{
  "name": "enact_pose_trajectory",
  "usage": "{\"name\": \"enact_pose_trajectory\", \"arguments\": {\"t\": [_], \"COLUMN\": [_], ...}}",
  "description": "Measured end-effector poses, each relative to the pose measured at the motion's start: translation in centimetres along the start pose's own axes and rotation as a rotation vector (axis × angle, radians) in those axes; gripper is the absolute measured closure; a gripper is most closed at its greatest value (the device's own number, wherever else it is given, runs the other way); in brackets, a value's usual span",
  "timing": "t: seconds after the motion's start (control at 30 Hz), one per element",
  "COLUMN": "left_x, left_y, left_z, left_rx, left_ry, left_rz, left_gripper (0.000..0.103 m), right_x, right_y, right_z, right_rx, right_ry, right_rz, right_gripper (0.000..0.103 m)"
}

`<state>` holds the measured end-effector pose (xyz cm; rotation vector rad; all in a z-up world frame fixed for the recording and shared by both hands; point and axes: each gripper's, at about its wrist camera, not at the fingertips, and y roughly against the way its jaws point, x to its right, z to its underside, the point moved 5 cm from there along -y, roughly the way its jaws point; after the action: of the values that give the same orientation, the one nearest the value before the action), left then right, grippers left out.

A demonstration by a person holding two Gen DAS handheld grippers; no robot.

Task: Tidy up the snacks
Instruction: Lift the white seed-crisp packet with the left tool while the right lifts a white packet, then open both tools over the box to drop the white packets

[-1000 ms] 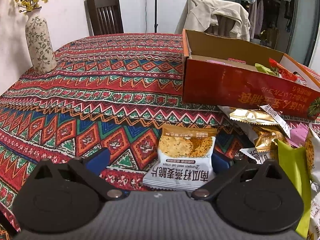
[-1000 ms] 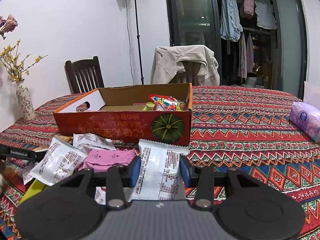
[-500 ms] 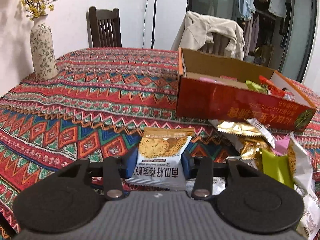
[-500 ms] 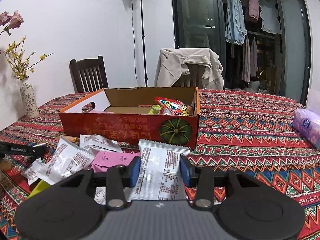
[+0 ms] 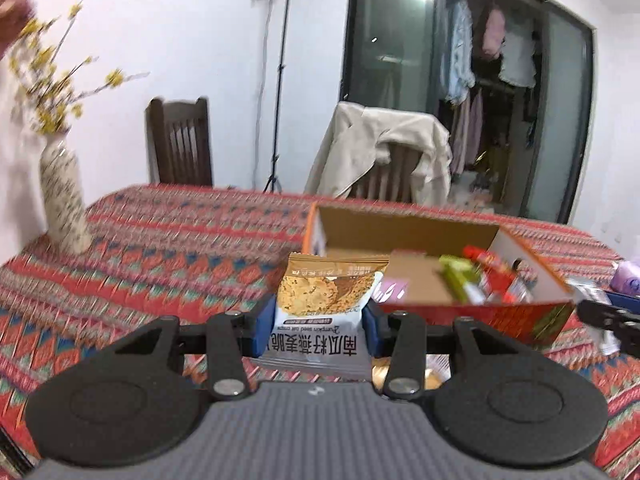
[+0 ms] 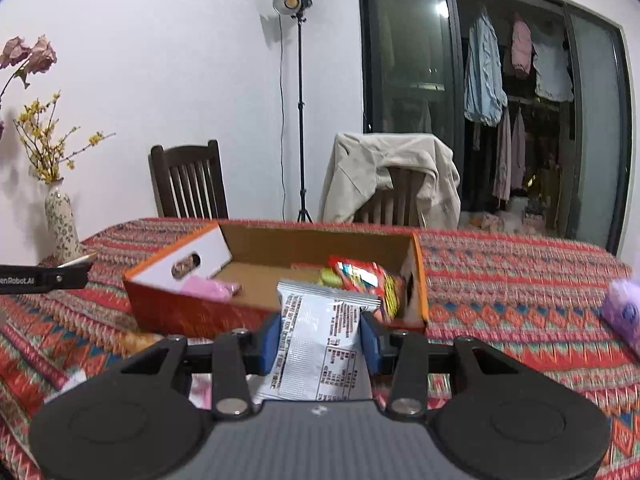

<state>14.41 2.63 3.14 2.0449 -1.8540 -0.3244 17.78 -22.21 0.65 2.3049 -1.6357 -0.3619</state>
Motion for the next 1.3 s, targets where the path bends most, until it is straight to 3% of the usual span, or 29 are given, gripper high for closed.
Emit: {"name": "enact_pose_trajectory", "arguments": {"t": [0.43, 0.67, 0.97, 1.0, 1.03, 1.1, 1.13, 1.2, 1.3], "left_x": [6.1, 6.1, 4.9, 4.8, 4.6, 4.1, 4.0, 3.9, 3.9], "left_y": [-5.1, -9.3, -11.9, -11.8, -11.6, -10.9, -10.5, -10.1, -10.1], "left_z": [-4.4, -4.0, -1.7, -1.6, -1.6, -1.6, -1.7, -1.8, -1.7], "left_rx": [0.063, 0.062, 0.015, 0.021, 0.030, 0.059, 0.077, 0.104, 0.094], "left_ry": [-0.007, -0.019, -0.011, 0.000, 0.012, 0.037, 0.045, 0.054, 0.055], "left_rz": [0.065, 0.029, 0.059, 0.066, 0.074, 0.068, 0.061, 0.063, 0.056], "left_gripper": [0.058, 0.058, 0.056, 0.047, 0.029, 0.005, 0.000, 0.000, 0.000], "right_x": [-1.0, 0.4, 1.1, 1.1, 1.2, 1.5, 1.7, 2.0, 2.1], "right_y": [-5.7, -8.8, -10.5, -10.5, -10.6, -10.6, -10.5, -10.5, -10.5], "right_z": [-5.6, -4.6, -2.8, -2.7, -2.6, -2.4, -2.4, -2.3, -1.9], "right_rx": [0.059, 0.064, 0.035, 0.032, 0.026, 0.020, 0.020, 0.022, 0.014], "right_ry": [-0.008, -0.020, -0.032, -0.032, -0.035, -0.053, -0.062, -0.081, -0.098], "right_rz": [0.006, 0.011, 0.000, 0.009, 0.014, 0.023, 0.026, 0.023, 0.014], "right_gripper": [0.062, 0.062, 0.060, 0.056, 0.051, 0.024, 0.017, 0.001, 0.000]}}
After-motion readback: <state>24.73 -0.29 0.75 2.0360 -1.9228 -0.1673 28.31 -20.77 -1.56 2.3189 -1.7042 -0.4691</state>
